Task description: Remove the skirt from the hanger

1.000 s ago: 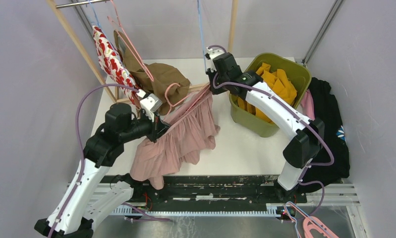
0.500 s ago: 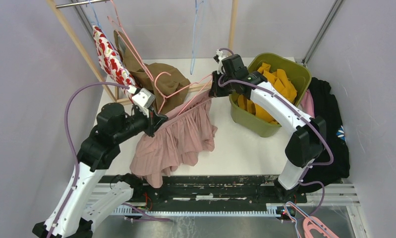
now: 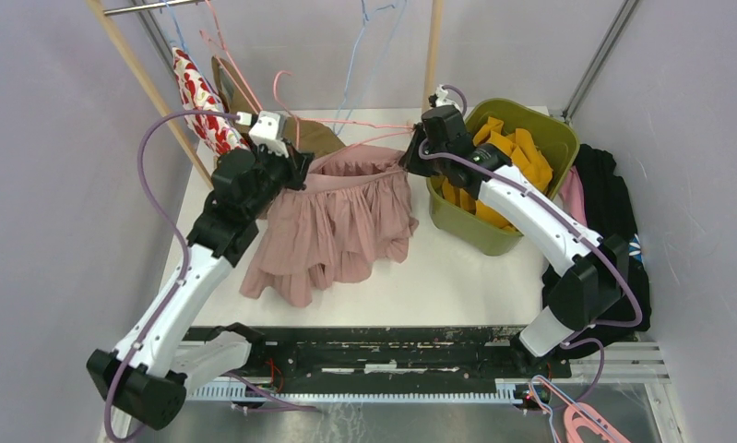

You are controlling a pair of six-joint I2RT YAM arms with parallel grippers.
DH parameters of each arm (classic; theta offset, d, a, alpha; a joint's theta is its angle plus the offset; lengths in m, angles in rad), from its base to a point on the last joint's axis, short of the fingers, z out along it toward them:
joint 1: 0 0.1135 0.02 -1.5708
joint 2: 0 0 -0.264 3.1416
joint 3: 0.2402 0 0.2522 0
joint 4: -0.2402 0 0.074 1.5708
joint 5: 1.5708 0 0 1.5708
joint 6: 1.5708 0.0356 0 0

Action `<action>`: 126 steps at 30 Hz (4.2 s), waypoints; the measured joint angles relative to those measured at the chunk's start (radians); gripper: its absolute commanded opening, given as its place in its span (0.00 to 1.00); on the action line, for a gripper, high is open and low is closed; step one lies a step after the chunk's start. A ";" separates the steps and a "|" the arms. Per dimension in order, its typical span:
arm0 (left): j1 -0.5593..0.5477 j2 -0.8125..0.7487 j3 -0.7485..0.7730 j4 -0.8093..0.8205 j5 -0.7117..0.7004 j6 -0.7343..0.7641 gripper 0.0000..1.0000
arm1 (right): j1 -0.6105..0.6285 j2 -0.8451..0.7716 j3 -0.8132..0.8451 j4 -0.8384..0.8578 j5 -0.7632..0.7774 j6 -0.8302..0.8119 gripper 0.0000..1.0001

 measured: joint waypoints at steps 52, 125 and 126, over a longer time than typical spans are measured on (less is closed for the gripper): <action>-0.205 -0.241 -0.085 -0.235 0.158 0.016 0.03 | -0.093 0.063 0.879 -0.171 0.496 -0.754 0.10; -0.111 0.465 0.776 -0.414 -0.358 0.008 0.03 | -0.281 0.031 0.173 -0.156 0.257 -0.234 0.60; -0.086 0.491 0.801 -0.403 -0.351 0.001 0.03 | -0.280 0.024 0.167 -0.154 0.257 -0.239 0.61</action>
